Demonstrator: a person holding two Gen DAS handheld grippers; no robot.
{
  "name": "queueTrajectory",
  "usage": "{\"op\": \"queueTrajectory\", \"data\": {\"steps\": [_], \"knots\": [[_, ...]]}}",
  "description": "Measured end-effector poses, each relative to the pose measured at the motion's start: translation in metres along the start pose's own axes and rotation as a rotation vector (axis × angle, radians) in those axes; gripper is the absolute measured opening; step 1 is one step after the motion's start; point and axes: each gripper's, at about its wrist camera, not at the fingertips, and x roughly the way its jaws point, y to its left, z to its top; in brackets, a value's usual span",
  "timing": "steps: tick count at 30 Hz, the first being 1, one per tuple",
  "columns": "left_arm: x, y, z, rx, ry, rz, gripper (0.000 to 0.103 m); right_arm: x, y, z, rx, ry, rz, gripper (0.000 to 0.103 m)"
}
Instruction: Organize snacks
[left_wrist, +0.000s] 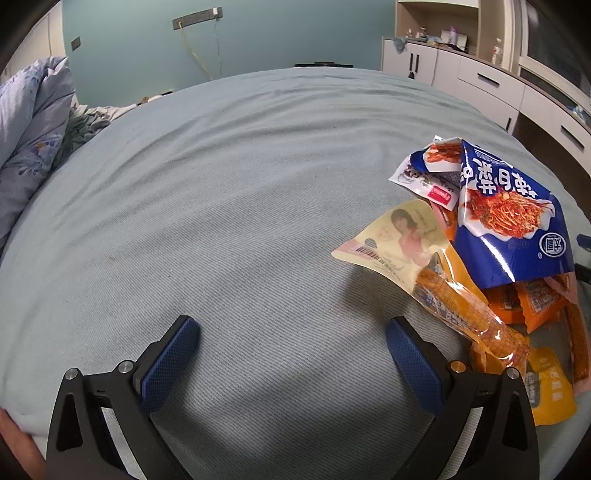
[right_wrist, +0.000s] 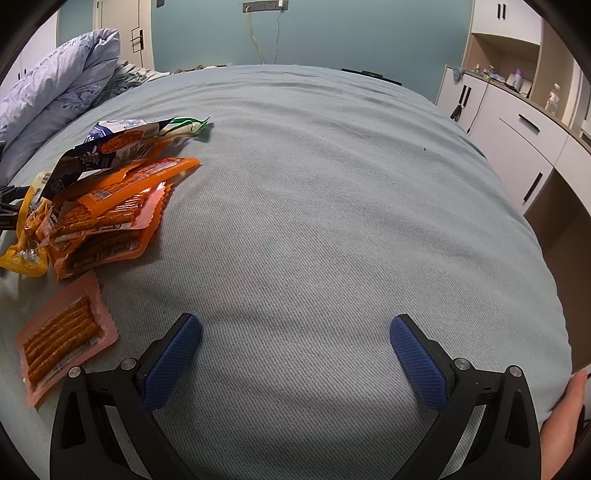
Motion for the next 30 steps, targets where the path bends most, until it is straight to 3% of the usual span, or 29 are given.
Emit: {"op": "queueTrajectory", "data": {"steps": [30], "knots": [[-0.0005, -0.0005, 0.0022, -0.003, -0.002, -0.001, 0.103, -0.0011, -0.0007, -0.0007, -0.001, 0.000, 0.000, 0.103]]}}
